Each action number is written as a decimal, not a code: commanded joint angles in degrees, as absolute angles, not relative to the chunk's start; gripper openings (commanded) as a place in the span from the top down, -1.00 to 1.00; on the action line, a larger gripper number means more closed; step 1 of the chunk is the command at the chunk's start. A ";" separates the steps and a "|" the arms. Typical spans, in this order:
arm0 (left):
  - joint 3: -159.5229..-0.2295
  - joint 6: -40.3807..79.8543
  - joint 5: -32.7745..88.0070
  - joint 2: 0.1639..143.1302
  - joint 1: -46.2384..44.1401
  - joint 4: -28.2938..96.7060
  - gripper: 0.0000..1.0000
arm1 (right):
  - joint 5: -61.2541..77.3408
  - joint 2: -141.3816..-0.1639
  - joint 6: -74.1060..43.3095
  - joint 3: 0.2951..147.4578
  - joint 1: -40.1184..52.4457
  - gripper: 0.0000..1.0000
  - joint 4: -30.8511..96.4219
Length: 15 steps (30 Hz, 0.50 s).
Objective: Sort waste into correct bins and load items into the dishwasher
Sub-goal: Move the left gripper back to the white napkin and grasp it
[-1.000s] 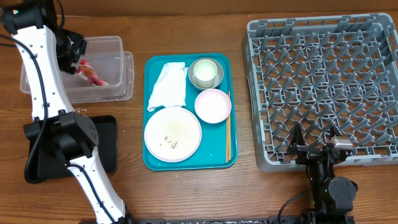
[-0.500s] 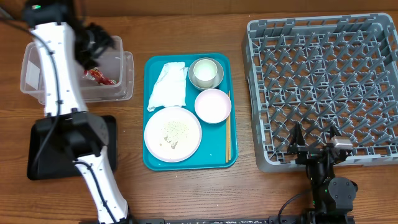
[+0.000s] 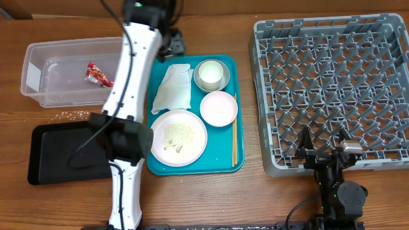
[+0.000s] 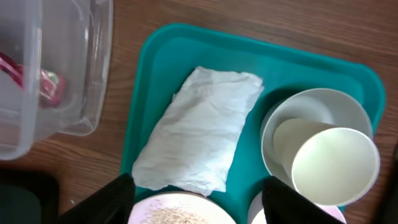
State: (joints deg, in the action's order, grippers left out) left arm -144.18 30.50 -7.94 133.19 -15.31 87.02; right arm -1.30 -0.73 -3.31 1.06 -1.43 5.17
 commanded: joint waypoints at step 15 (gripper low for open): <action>-118.41 35.53 -4.38 133.84 -18.35 67.05 -0.11 | -0.97 -0.16 -3.16 0.47 -1.63 -1.00 4.82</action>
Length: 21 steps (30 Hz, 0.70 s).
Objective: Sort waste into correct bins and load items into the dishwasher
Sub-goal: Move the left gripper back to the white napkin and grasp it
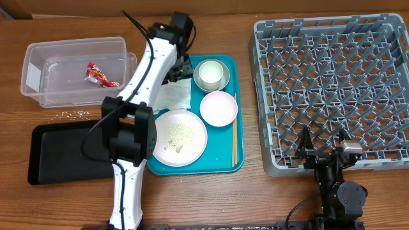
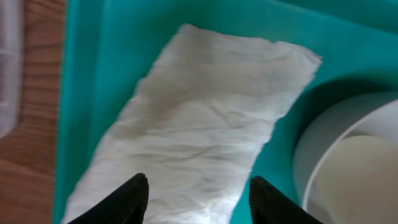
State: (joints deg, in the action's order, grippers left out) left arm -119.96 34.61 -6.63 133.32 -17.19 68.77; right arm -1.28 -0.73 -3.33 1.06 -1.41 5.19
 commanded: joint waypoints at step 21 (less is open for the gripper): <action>-113.08 33.43 -10.50 133.84 -19.94 65.01 0.17 | -0.99 -0.16 -3.16 0.47 -1.63 -1.00 4.82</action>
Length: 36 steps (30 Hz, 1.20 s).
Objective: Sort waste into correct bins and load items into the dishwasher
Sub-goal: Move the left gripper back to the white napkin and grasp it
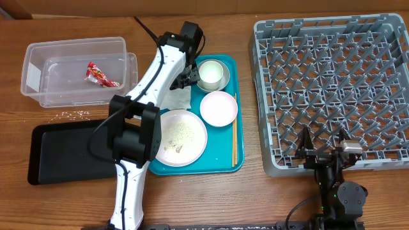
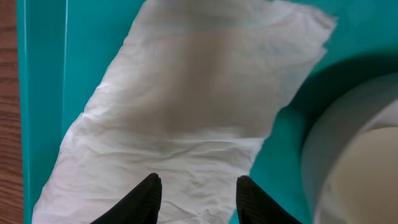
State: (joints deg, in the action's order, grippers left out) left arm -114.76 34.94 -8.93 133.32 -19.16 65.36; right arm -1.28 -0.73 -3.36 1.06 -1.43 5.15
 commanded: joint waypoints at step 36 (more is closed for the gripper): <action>-109.80 30.87 -11.09 133.38 -21.45 64.88 0.52 | -0.97 -0.16 -3.16 0.47 -1.63 -1.00 4.82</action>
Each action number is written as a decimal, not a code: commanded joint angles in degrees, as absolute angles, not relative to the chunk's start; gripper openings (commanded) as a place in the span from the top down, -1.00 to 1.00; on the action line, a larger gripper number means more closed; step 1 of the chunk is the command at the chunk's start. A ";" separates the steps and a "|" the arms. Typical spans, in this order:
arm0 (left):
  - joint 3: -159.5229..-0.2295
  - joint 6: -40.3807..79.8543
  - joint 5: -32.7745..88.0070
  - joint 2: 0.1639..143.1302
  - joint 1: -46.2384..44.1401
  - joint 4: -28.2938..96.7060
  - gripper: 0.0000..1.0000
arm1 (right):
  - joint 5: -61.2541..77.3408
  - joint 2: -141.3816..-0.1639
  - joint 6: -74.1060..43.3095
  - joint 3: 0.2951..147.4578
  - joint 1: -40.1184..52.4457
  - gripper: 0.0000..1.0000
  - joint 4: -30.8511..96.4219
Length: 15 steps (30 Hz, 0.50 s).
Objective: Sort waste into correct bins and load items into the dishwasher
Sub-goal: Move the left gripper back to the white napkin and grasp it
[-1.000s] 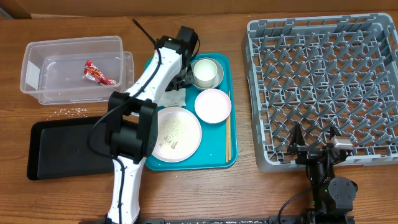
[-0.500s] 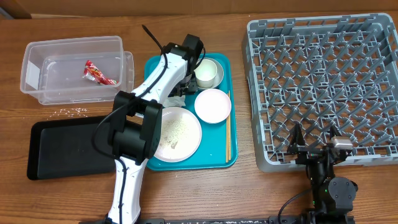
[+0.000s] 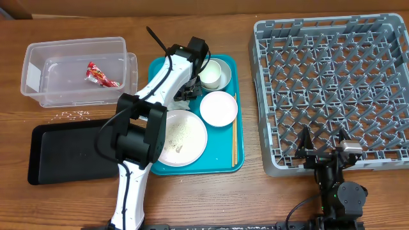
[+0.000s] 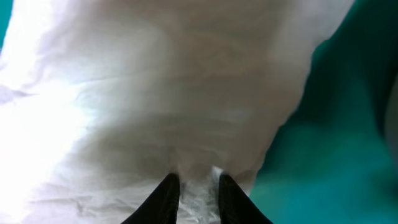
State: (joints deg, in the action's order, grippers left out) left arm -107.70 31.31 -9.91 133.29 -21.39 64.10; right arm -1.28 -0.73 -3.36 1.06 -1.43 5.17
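Observation:
A crumpled white napkin (image 4: 155, 93) fills the left wrist view, lying on the teal tray (image 3: 223, 160). My left gripper (image 4: 194, 177) is down on it, its fingers drawn close with a fold of napkin bunched between them. In the overhead view the left gripper (image 3: 186, 89) sits beside the white bowl holding a paper cup (image 3: 214, 73), and the arm hides most of the napkin. A small pink plate (image 3: 218, 107), a large plate with food scraps (image 3: 182, 134) and chopsticks (image 3: 234, 131) also lie on the tray. My right gripper (image 3: 323, 145) rests open at the front edge of the grey dish rack (image 3: 332, 83).
At the back left is a clear plastic bin (image 3: 70, 70) with a red wrapper (image 3: 99, 75) in it. In front of the bin lies a black tray (image 3: 64, 150). Crumbs (image 3: 73, 115) are scattered on the wooden table between them.
My left gripper has come down onto the napkin and its fingers have closed from a wide gap to a narrow one, pinching the paper. The right arm has not moved.
My left gripper was open high over the tray's back left, with napkin and cup in view. Then it was lower and closer over the napkin, still open. Now it is shut on a fold of the napkin near the bowl.

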 commanded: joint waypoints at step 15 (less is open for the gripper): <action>-110.85 33.12 -11.38 132.73 -21.39 67.51 0.92 | -0.99 -0.16 -3.16 0.47 -1.63 -1.00 4.82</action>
State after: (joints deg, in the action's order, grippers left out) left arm -109.38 31.42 -10.15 133.29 -21.39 66.74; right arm -1.28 -0.73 -3.36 1.06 -1.43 5.15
